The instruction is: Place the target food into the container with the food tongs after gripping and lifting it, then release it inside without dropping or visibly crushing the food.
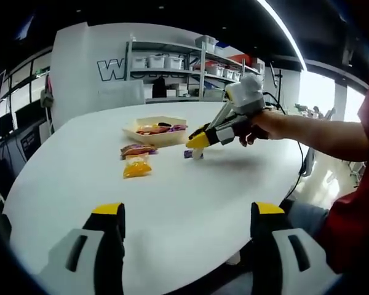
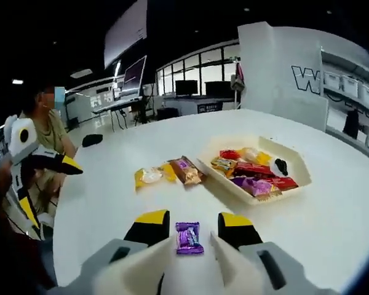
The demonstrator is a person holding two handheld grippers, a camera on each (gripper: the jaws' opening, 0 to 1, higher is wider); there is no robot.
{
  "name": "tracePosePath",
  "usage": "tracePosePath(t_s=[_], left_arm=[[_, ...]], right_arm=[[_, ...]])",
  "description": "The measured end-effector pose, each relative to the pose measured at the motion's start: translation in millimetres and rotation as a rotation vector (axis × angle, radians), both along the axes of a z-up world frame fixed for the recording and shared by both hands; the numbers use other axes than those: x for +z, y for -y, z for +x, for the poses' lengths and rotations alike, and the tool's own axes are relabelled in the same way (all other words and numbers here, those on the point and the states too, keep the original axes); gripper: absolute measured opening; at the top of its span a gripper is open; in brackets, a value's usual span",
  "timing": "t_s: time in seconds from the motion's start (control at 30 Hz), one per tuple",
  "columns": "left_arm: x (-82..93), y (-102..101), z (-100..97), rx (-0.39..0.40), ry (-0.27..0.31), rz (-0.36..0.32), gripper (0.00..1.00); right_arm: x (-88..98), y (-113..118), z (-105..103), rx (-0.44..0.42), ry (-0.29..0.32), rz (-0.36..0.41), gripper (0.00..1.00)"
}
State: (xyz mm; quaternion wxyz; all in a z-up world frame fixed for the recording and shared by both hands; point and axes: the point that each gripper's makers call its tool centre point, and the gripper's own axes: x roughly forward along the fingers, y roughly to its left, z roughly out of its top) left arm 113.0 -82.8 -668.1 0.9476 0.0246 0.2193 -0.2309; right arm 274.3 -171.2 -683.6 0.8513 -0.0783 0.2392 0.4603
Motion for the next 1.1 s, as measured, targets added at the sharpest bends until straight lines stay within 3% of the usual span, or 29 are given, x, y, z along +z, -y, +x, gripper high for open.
tracePosePath(t_s=[0.13, 0.27, 0.47, 0.8, 1.1], left_arm=[[-0.6, 4.2, -0.2, -0.013, -0.001, 0.004, 0.82], [-1.8, 4.2, 0.0, -0.015, -0.005, 0.012, 0.81], [-2.7, 4.8, 0.7, -0.017, -0.008, 0.015, 0.81], [-0.6, 7.0, 2.8, -0.026, -0.007, 0.021, 0.81], [-1.8, 7.3, 2.0, -0.031, -0.013, 0.026, 0.81]], right_arm=[[-0.8, 2.2, 1.6, 0.004, -0.007, 0.01, 0.28], [-5.4, 6.4, 2.5, -0.036, -0.094, 0.056, 0.29], [-8.3, 9.2, -1.6, -0.018, -0.093, 0.069, 0.28], [-4.7, 4.4, -1.3, 0.063, 0.068, -0.017, 0.28], [-4.7, 4.6, 0.0, 0.074, 0.095, -0.032, 0.28]])
